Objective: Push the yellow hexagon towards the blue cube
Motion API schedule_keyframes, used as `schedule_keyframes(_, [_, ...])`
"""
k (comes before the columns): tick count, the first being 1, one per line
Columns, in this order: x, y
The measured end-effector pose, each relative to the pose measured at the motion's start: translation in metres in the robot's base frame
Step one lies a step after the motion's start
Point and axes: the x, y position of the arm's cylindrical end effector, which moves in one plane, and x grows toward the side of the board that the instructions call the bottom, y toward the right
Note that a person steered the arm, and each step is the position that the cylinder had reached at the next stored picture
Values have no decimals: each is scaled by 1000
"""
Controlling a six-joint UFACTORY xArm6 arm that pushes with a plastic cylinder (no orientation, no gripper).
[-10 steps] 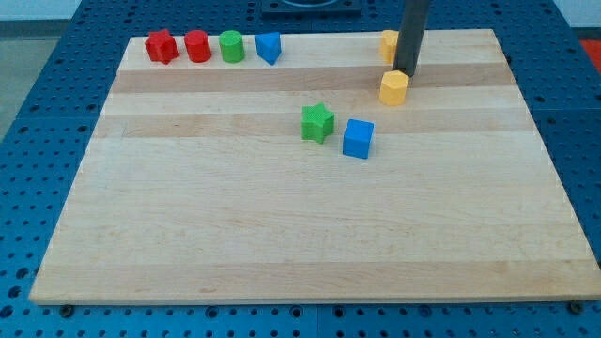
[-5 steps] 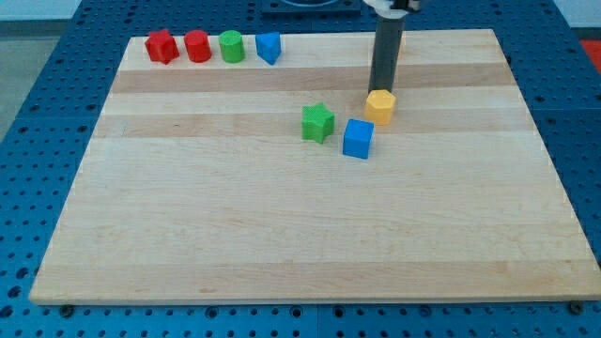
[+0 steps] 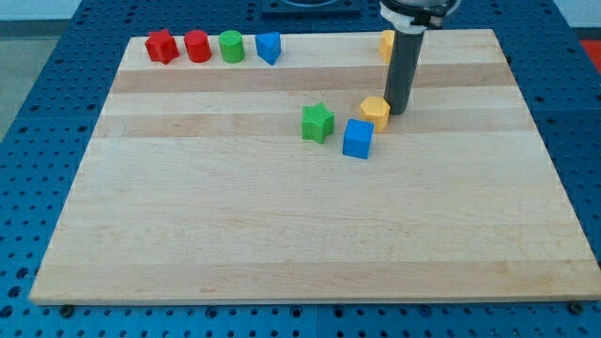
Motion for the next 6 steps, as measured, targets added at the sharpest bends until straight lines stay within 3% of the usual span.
schedule_keyframes(4, [-1,-8])
schedule_keyframes(6, [12,21])
